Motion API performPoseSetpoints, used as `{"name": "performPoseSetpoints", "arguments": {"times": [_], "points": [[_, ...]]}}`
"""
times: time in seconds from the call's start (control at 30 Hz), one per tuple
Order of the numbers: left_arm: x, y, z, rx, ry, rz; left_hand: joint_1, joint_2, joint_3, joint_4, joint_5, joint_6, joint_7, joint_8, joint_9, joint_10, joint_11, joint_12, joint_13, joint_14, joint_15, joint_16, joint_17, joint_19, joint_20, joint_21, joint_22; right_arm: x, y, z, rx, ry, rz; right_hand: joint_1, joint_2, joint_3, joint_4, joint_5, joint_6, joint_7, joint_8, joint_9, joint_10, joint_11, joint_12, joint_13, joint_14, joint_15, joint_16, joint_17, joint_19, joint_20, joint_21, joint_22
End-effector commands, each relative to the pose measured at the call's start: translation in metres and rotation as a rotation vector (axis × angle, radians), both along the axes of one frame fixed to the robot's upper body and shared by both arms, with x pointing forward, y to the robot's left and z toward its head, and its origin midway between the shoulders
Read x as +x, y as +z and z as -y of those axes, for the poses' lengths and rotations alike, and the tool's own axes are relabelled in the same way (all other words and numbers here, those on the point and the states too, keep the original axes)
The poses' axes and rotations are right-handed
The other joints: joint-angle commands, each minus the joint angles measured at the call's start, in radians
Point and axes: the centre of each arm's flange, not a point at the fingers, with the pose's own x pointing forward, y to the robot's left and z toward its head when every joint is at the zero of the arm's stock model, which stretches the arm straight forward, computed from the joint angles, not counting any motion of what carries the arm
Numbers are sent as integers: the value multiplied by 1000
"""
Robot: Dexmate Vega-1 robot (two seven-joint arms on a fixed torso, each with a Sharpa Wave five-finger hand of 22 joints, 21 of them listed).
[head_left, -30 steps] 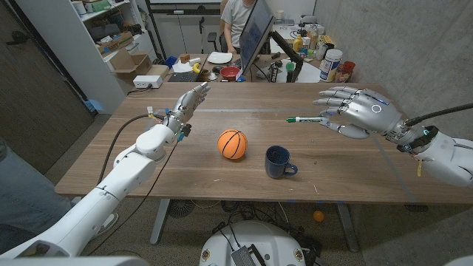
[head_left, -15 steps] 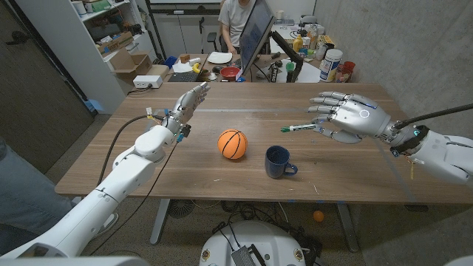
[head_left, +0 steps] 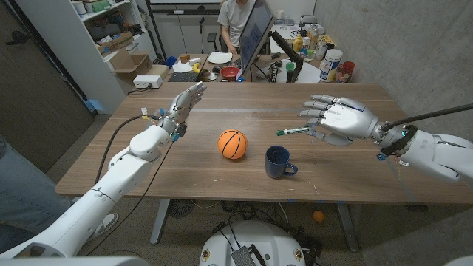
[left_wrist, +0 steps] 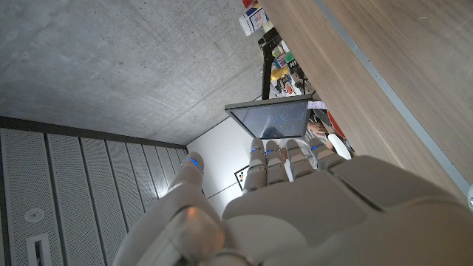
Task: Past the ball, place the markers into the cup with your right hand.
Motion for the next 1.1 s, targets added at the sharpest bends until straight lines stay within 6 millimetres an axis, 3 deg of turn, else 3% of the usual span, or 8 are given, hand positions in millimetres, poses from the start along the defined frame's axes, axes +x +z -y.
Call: {"name": "performPoseSetpoints", "arguments": {"times": [0.03,0.63,1.1], "points": [[0,3,-14,8,4,3,7,0,1,2,1,8,4,5,4,-3,-4,1,3,-4,5,2,5,-11,-3,0,4,-5,-5,-10,-19,4,-11,2,12,9,-3,7,137,-137,15,3,4,-5,-3,2,5,-8,-1,5,-3,-1,0,0],[-14,4,-19,28,9,27,8,1,1,2,1,9,5,5,4,-4,-6,1,3,-5,5,2,4,-17,-2,0,5,-2,-8,-32,-144,18,-18,1,13,12,-4,10,137,-137,16,3,4,-7,-3,2,4,-13,-4,5,-2,-4,1,0],[-34,-2,-20,28,15,59,7,0,0,2,1,9,4,5,4,-4,-3,1,3,-6,6,2,4,-23,-1,0,5,12,-8,-26,-198,-9,18,0,14,18,-6,12,140,-134,19,2,8,-20,-1,3,7,-24,-6,7,-16,-14,-1,0]]}}
